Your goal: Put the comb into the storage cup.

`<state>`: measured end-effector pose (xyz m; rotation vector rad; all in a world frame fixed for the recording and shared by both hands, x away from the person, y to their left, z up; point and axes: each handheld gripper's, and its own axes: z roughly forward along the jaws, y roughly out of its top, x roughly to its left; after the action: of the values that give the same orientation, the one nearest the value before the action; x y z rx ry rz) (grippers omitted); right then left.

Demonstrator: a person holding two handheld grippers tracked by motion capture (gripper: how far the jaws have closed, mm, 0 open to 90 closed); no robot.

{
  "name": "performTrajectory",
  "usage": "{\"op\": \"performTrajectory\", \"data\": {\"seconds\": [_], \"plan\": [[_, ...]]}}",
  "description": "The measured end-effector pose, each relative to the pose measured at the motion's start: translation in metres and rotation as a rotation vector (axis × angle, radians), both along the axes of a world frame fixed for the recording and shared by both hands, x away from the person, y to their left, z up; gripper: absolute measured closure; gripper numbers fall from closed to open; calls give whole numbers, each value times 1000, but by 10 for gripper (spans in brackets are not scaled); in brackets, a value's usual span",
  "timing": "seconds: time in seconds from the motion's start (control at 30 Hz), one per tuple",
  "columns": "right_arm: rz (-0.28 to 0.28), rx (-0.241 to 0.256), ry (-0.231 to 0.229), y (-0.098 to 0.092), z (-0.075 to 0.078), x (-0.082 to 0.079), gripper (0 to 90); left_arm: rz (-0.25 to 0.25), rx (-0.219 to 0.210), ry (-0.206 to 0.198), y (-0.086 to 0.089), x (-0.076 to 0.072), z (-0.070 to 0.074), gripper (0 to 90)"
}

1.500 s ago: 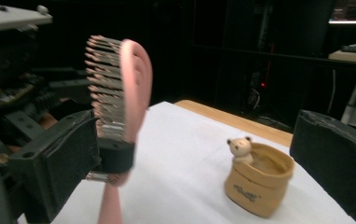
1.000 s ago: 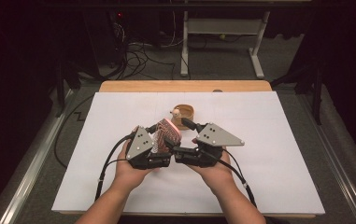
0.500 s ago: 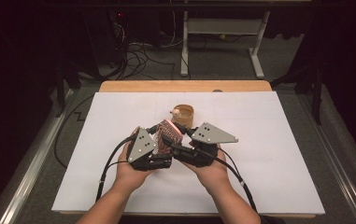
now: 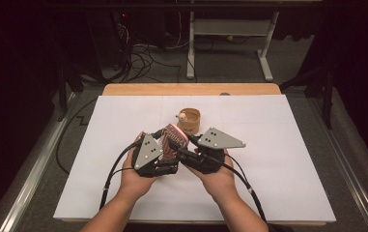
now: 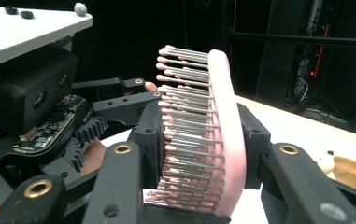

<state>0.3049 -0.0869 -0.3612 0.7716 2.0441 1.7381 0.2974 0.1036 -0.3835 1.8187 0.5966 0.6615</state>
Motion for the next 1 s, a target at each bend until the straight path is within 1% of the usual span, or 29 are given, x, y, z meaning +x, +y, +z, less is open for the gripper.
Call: {"op": "performTrajectory", "data": {"seconds": [0.23,0.43,0.67,0.87,1.0], "plan": [[2,-9,10,1,-1,2,599,-6,4,-4,-1,-1,0,199],[-5,-9,22,2,-1,1,630,1,9,0,-1,0,0,198],[-13,-8,38,2,1,-1,639,-1,12,-3,-2,-1,0,197],[-19,-6,37,1,2,-2,643,-8,1,1,-1,-1,1,195],[-21,-6,35,2,3,-2,646,-9,2,4,-1,0,0,194]]}}
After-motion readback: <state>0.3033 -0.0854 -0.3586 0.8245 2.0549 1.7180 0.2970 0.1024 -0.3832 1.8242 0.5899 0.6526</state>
